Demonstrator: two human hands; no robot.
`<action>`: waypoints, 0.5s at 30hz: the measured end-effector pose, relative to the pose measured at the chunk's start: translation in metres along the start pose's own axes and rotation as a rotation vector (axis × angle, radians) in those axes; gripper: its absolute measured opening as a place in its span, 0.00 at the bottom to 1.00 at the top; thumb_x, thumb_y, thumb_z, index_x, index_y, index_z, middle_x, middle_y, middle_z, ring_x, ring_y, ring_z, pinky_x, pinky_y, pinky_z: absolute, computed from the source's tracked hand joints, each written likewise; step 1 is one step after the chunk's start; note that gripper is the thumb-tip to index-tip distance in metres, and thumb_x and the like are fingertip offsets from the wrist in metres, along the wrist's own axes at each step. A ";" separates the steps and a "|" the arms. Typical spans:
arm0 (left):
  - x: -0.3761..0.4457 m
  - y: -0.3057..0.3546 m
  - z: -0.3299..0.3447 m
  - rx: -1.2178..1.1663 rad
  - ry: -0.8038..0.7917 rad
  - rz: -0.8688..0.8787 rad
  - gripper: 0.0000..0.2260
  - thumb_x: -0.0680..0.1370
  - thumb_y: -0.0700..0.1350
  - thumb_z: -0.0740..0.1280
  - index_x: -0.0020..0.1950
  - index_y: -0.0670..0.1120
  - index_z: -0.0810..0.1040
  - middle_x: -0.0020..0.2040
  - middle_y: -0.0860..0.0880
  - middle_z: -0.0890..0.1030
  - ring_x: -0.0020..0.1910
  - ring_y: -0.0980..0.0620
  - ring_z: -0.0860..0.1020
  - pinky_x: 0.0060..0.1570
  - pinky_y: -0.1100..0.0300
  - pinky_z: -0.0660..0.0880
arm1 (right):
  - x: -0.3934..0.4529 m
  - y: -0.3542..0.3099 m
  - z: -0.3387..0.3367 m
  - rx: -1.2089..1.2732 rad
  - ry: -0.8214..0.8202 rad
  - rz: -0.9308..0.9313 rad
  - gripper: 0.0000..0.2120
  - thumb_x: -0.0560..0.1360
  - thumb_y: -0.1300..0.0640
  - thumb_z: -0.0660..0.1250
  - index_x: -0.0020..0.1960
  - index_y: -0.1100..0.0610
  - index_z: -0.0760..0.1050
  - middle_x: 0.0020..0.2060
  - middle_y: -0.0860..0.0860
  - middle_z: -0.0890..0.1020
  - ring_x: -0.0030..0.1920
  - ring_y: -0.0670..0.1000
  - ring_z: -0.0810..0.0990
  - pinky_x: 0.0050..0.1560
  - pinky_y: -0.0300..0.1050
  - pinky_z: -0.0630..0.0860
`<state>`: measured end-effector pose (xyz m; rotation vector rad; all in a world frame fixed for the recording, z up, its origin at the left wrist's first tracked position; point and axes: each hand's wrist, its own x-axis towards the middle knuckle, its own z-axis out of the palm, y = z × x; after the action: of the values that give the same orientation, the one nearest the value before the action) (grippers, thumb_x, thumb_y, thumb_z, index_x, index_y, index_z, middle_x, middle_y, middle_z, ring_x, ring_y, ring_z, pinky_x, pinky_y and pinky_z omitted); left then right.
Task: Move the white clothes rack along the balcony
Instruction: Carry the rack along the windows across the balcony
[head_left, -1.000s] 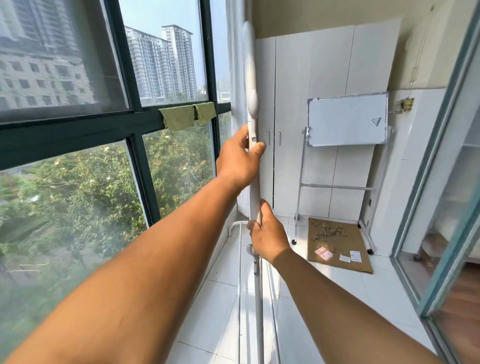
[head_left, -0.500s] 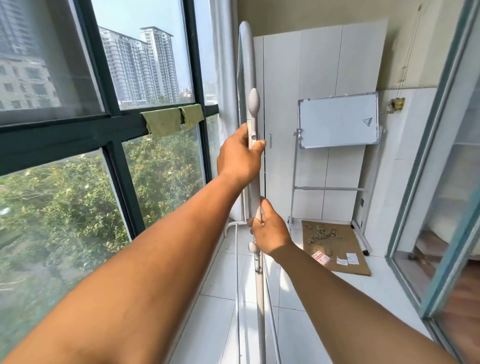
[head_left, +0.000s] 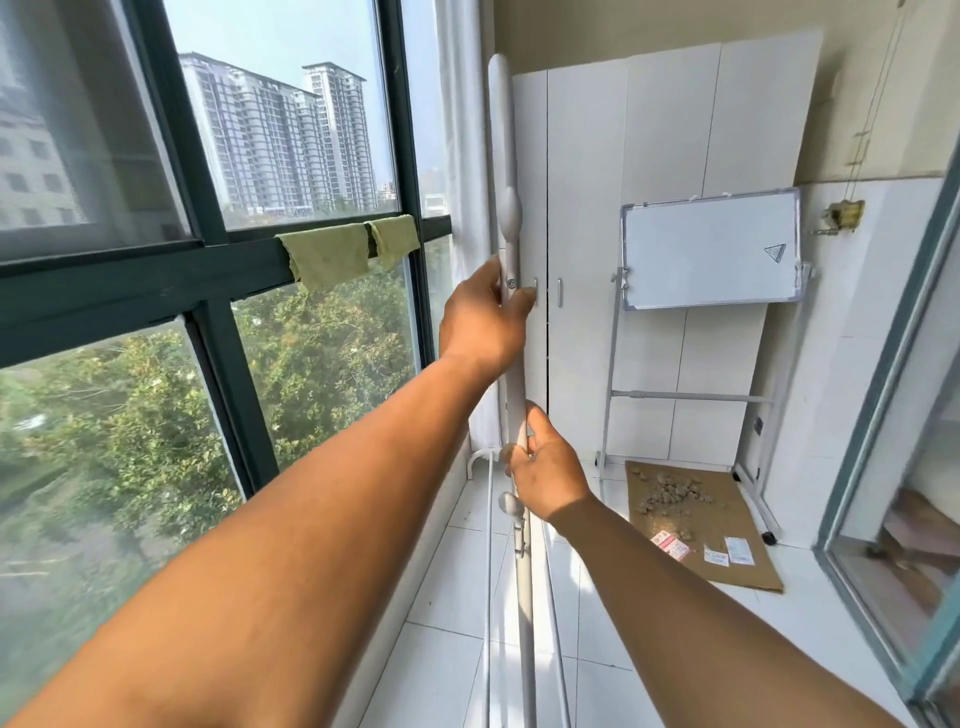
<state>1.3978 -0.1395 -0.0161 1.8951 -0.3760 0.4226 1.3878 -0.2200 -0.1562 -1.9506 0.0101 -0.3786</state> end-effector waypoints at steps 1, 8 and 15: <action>0.008 -0.001 0.002 -0.008 0.012 -0.019 0.07 0.76 0.48 0.66 0.39 0.54 0.71 0.43 0.46 0.79 0.51 0.36 0.82 0.57 0.42 0.77 | 0.010 0.002 0.001 -0.008 0.003 -0.011 0.20 0.75 0.65 0.56 0.63 0.46 0.66 0.41 0.54 0.79 0.39 0.56 0.77 0.43 0.56 0.81; 0.058 -0.020 0.021 0.025 0.035 0.029 0.04 0.76 0.46 0.66 0.45 0.47 0.76 0.43 0.40 0.77 0.50 0.34 0.81 0.55 0.39 0.78 | 0.063 0.016 0.004 0.049 -0.034 -0.010 0.22 0.77 0.66 0.56 0.63 0.43 0.66 0.37 0.46 0.75 0.27 0.46 0.73 0.19 0.30 0.71; 0.089 -0.037 0.037 0.032 0.049 0.045 0.11 0.77 0.47 0.65 0.53 0.40 0.76 0.46 0.36 0.81 0.48 0.35 0.82 0.52 0.39 0.78 | 0.104 0.033 0.003 -0.088 -0.034 -0.074 0.21 0.76 0.62 0.56 0.64 0.43 0.63 0.42 0.50 0.79 0.36 0.51 0.78 0.34 0.34 0.74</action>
<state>1.4970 -0.1667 -0.0177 1.9062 -0.3814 0.5069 1.4928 -0.2498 -0.1602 -2.0488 -0.0684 -0.3990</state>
